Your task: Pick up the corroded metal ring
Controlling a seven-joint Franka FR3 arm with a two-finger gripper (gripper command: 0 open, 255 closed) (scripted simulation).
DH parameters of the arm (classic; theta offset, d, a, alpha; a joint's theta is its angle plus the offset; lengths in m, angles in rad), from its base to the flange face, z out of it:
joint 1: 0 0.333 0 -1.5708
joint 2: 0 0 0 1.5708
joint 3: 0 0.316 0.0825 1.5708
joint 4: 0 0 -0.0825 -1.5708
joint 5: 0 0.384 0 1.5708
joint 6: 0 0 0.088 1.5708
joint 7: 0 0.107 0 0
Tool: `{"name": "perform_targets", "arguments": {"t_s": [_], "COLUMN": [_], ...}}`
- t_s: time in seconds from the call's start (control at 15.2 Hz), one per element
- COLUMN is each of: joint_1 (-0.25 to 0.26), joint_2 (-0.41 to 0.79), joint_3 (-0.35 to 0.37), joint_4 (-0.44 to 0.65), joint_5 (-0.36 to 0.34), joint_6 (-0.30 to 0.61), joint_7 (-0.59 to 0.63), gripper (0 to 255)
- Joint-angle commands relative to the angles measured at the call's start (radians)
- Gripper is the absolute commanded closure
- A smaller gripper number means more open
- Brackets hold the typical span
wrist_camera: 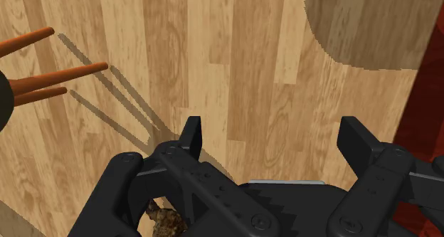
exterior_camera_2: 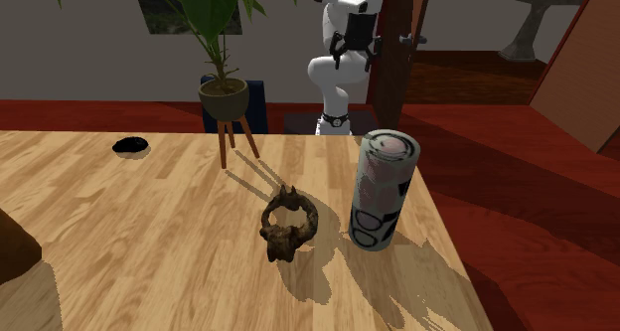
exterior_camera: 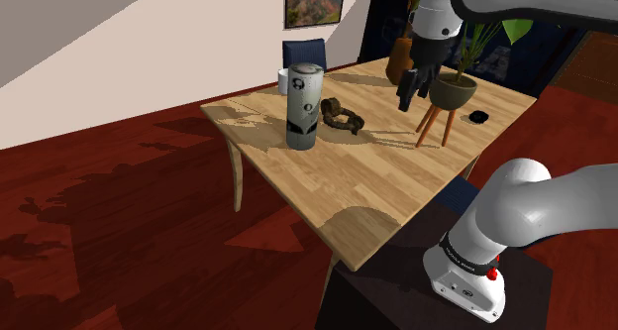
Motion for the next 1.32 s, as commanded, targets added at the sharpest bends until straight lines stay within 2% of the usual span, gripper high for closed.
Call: {"name": "perform_targets", "arguments": {"t_s": [0.0,0.59,1.25], "joint_1": [0.0,-0.027,-0.045], "joint_2": [0.0,0.258,0.613], "joint_3": [0.0,-0.083,-0.161], "joint_4": [0.0,-0.004,0.124], "joint_5": [0.0,-0.029,-0.005], "joint_6": [0.0,0.276,0.516], "joint_7": [0.0,-0.061,-0.143], "gripper": [0,0,0]}}
